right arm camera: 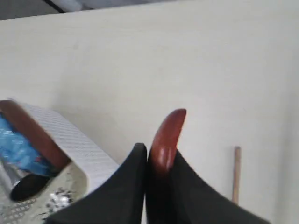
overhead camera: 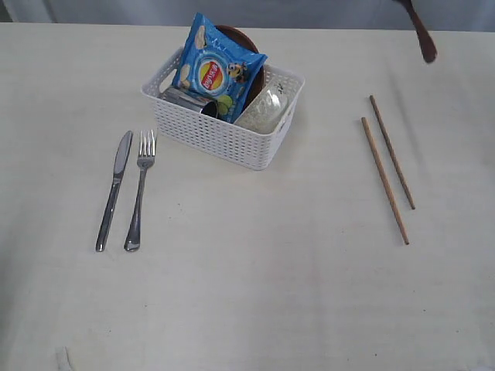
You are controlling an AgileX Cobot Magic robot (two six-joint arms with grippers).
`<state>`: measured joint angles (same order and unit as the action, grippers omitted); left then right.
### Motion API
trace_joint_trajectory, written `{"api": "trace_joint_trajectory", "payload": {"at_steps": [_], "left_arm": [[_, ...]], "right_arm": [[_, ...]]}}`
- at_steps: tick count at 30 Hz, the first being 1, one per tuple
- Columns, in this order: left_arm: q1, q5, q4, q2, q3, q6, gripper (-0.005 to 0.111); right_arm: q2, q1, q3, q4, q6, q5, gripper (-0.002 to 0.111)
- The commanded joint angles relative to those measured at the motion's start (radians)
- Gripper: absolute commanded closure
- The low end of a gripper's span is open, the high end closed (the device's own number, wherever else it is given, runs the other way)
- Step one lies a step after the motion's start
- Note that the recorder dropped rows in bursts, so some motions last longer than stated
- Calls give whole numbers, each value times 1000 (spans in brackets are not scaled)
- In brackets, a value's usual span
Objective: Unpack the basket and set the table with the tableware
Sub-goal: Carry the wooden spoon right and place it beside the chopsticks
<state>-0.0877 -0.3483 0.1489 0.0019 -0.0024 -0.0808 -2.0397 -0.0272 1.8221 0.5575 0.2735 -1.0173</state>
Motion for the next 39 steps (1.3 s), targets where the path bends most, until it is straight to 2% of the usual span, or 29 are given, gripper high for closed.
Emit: {"api": "trace_joint_trajectory", "payload": {"at_steps": [1, 5, 9, 20, 23, 27, 29, 34, 39], "left_arm": [[-6, 1, 0, -2, 2, -2, 107], [-6, 1, 0, -2, 2, -2, 107], [-6, 1, 0, -2, 2, -2, 107], [-6, 1, 0, -2, 2, -2, 107], [-6, 1, 0, -2, 2, -2, 107], [-6, 1, 0, -2, 2, -2, 107], [-6, 1, 0, -2, 2, -2, 107], [-6, 1, 0, -2, 2, -2, 107], [-6, 1, 0, -2, 2, -2, 107]], "right_arm": [[2, -38, -234, -17, -18, 160, 109], [2, -41, -430, -54, 1, 327, 109], [2, -41, -555, -55, 36, 412, 109], [2, -39, -620, -88, 65, 434, 108], [2, -39, -620, -88, 65, 434, 101], [-2, -39, -620, -86, 65, 440, 75], [-4, -39, -620, -86, 65, 443, 66], [-2, -39, -607, -79, 65, 434, 66], [41, -39, -515, -11, 68, 328, 67]]}}
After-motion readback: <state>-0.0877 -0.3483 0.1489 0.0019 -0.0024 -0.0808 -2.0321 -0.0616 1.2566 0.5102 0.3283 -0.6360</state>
